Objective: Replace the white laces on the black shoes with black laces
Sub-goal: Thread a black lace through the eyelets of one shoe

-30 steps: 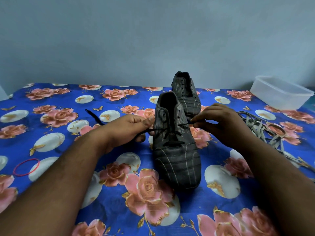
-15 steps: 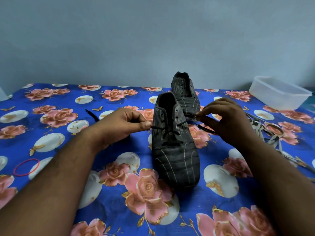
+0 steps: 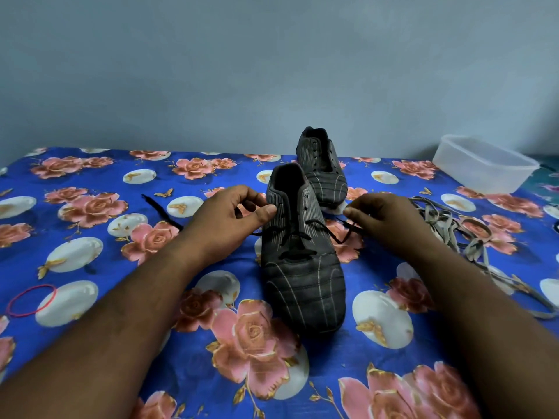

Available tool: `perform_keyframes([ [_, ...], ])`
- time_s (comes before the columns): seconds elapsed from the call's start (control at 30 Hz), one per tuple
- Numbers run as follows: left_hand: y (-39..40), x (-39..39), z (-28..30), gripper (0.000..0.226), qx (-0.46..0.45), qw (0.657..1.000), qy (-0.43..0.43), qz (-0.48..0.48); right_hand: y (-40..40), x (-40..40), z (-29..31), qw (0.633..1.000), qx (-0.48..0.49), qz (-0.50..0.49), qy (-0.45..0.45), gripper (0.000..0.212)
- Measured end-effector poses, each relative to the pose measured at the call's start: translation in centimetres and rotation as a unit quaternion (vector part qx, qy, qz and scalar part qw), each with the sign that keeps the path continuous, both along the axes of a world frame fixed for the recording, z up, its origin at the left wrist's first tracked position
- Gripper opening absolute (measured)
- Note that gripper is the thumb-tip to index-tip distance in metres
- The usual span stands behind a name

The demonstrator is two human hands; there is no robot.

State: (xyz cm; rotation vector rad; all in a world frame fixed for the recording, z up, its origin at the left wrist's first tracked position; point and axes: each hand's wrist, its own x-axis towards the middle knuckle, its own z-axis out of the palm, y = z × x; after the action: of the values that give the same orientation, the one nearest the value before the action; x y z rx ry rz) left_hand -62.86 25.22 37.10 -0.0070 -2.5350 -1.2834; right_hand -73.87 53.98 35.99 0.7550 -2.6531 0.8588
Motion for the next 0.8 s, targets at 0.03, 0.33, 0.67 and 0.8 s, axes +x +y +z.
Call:
perform_keyframes([
  [0.03,0.1,0.0,0.0,0.023,0.003,1.000,0.003,0.002,-0.4,-0.1,-0.2,0.999,0.035,-0.006,0.010,0.008],
  [0.33,1.3,0.4,0.0,0.033,0.054,0.998,-0.006,0.019,-1.3,-0.6,-0.8,0.987,0.118,-0.110,0.018,0.009],
  [0.67,2.1,0.7,0.3,0.054,0.102,0.994,-0.023,0.013,-0.3,-0.5,-0.5,0.975,0.174,-0.130,-0.056,0.026],
  [0.8,2.5,0.7,0.3,0.054,0.107,0.994,-0.023,0.007,-0.8,-0.3,-0.4,0.977,0.165,-0.130,-0.029,0.008],
])
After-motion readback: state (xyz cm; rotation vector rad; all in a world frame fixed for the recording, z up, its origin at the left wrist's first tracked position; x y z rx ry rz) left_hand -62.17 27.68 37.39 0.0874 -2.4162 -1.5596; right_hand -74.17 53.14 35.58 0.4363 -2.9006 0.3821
